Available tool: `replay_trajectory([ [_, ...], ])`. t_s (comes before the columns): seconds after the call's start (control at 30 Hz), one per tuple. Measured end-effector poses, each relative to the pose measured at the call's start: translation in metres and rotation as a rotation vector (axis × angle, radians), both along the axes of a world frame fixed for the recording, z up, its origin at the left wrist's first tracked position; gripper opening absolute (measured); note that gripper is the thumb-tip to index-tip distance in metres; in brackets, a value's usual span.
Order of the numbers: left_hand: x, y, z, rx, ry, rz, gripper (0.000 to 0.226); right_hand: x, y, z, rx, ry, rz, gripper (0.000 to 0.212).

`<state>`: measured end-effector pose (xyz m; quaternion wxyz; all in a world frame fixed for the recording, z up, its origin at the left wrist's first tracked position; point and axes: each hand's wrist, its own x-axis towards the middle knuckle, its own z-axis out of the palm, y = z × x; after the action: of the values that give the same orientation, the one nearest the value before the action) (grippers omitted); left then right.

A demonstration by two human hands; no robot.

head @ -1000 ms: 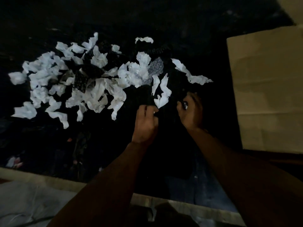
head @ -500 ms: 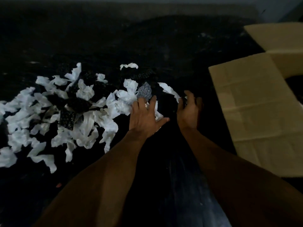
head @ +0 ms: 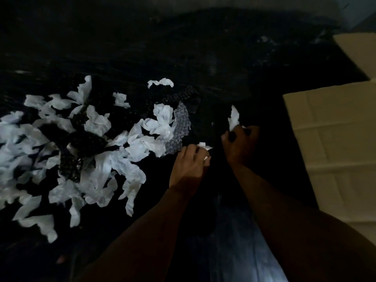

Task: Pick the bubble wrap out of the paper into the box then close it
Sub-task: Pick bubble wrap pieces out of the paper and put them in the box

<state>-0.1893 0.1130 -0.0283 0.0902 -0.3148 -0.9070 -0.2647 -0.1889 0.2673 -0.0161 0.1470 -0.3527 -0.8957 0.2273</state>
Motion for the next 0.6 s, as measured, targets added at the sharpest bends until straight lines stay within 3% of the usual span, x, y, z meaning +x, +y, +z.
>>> replay_trajectory([
  [0.07, 0.002, 0.001, 0.007, 0.066, -0.096, 0.020, 0.013, -0.007, 0.000, 0.007, -0.120, 0.031, -0.097, 0.022],
  [0.2, 0.005, 0.003, 0.032, 0.188, -0.299, 0.072, 0.019, -0.009, 0.010, 0.022, -0.170, -0.004, -0.114, 0.005],
  [0.23, 0.003, 0.003, 0.042, 0.233, -0.324, 0.118, 0.018, -0.009, 0.009, 0.028, -0.205, 0.053, -0.129, 0.011],
  [0.3, -0.009, 0.000, 0.064, 0.355, -0.298, 0.235, 0.018, -0.009, 0.005, 0.039, -0.200, 0.194, -0.134, 0.021],
  [0.4, -0.046, -0.006, 0.101, 0.496, -0.197, 0.338, 0.022, -0.022, -0.006, 0.059, -0.198, 0.280, -0.033, 0.015],
  [0.47, -0.080, -0.015, 0.117, 0.470, -0.158, 0.364, 0.028, -0.041, -0.014, 0.073, -0.183, 0.308, 0.031, 0.012],
  [0.6, -0.124, -0.033, 0.115, 0.184, -0.201, 0.288, 0.055, -0.086, -0.024, 0.080, 0.009, 0.240, 0.189, 0.026],
])
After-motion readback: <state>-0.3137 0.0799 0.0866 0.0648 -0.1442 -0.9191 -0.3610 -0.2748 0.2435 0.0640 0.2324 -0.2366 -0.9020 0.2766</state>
